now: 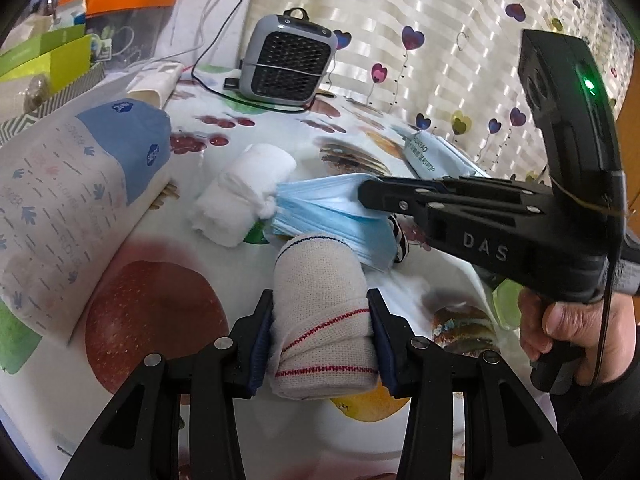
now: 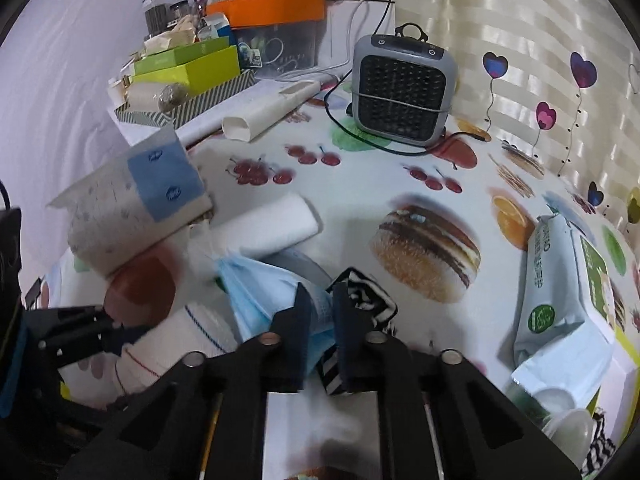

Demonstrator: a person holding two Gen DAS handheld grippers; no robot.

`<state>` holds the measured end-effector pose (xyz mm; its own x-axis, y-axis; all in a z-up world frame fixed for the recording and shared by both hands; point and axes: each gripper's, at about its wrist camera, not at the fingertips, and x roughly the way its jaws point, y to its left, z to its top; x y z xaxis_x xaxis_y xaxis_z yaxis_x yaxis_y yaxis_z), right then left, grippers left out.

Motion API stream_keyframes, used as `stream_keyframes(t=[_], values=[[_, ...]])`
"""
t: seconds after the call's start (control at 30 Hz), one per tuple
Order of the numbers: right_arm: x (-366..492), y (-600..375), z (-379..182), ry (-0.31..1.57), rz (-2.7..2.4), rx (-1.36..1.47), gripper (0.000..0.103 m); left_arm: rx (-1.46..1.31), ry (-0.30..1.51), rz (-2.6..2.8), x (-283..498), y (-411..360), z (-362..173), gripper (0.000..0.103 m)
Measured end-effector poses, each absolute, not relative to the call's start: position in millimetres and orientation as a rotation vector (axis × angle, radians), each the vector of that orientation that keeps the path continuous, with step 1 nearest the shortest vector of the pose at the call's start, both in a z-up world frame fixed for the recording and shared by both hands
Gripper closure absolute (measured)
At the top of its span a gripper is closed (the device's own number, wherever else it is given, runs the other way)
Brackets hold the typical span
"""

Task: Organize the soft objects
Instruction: 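Grasp the blue face mask with the right gripper while the left gripper holds the bandage, then lift the bandage and blue mask and carry both toward the white box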

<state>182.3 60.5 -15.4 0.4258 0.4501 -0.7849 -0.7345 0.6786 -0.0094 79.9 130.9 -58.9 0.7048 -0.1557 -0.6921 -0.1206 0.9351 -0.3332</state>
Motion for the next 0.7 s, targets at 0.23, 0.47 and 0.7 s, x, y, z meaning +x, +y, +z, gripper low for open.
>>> stream_keyframes(t=[0.23,0.47,0.7], values=[[166,48,7,0.782,0.759,-0.346,0.098,-0.368,0.777,-0.004,72,129,-50,0.060],[146,27,34,0.718,0.748,-0.294,0.098,-0.344,0.716,0.000,60,121,-22,0.060],[130,-11,57,0.668,0.705,-0.226,0.098,-0.292,0.674,-0.031,58,97,7,0.060]])
